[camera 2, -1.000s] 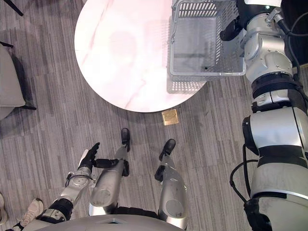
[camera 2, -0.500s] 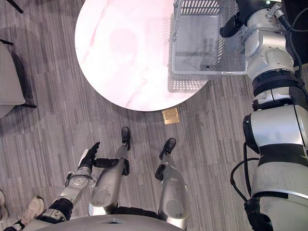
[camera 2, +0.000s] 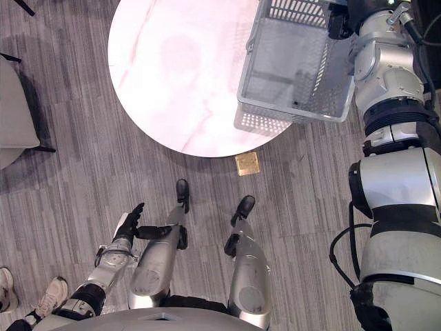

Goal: Pick vegetable in the basket

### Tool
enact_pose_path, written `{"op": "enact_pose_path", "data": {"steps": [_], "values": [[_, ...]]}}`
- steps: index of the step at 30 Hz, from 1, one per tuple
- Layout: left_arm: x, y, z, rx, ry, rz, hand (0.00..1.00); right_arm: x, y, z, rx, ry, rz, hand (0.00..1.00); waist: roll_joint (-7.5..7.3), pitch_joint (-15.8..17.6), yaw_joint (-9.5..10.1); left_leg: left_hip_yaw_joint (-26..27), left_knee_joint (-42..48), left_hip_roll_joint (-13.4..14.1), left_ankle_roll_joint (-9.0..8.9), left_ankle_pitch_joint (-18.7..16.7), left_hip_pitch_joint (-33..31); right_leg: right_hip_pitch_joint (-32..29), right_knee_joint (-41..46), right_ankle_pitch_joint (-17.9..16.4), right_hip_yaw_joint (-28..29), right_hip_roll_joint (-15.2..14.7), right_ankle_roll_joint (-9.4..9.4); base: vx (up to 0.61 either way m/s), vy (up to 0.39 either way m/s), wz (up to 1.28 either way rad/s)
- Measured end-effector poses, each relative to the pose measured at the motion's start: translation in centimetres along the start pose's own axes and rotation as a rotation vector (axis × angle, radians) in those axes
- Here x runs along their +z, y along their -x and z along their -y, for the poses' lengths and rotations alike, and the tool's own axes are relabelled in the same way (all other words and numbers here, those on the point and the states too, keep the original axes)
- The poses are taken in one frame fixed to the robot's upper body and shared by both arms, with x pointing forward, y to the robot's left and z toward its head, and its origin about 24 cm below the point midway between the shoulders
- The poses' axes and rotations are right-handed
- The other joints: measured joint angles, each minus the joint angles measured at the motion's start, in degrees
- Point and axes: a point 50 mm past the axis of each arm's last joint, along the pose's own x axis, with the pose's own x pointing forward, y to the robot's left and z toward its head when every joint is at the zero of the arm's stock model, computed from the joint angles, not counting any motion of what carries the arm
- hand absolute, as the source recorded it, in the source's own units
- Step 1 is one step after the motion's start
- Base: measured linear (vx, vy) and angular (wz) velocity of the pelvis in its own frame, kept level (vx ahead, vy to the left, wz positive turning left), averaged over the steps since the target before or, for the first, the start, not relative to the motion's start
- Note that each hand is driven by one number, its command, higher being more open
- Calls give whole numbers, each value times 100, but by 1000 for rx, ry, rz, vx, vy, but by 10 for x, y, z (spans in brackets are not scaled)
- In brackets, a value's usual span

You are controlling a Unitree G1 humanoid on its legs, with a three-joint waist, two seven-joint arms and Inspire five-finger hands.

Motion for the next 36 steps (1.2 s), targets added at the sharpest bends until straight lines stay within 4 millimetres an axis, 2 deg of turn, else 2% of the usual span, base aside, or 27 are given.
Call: {"op": "enact_pose_path", "data": {"steps": [4, 19, 30, 36], "values": [[0, 0, 0, 0, -1, 0, 100, -8, 7, -15, 40, -40, -23, 0, 5, 2, 0, -7, -2, -1, 2, 7, 7, 0, 26, -7, -2, -6, -9, 0, 0, 0], [0, 0, 0, -4, -15, 0, 100, -24, 24, -42, 73, -84, -79, 0, 9, 3, 4, 23, -22, 19, 6, 56, 107, -3, 195, -46, 78, -20, -53, 3, 2, -1], [-3, 0, 1, -7, -21, -13, 100, -29, 28, -46, 68, -121, -110, 0, 4, -3, -9, 114, -20, 28, 9, 61, 197, 1, 253, -41, 174, -25, -49, 21, 2, -3], [-5, 0, 0, -7, -23, -21, 100, -21, 26, -43, 69, -120, -79, 0, 0, -5, -45, 174, -11, 37, 13, 72, 252, 12, 263, -24, 229, -20, -47, 20, 0, -5]]}}
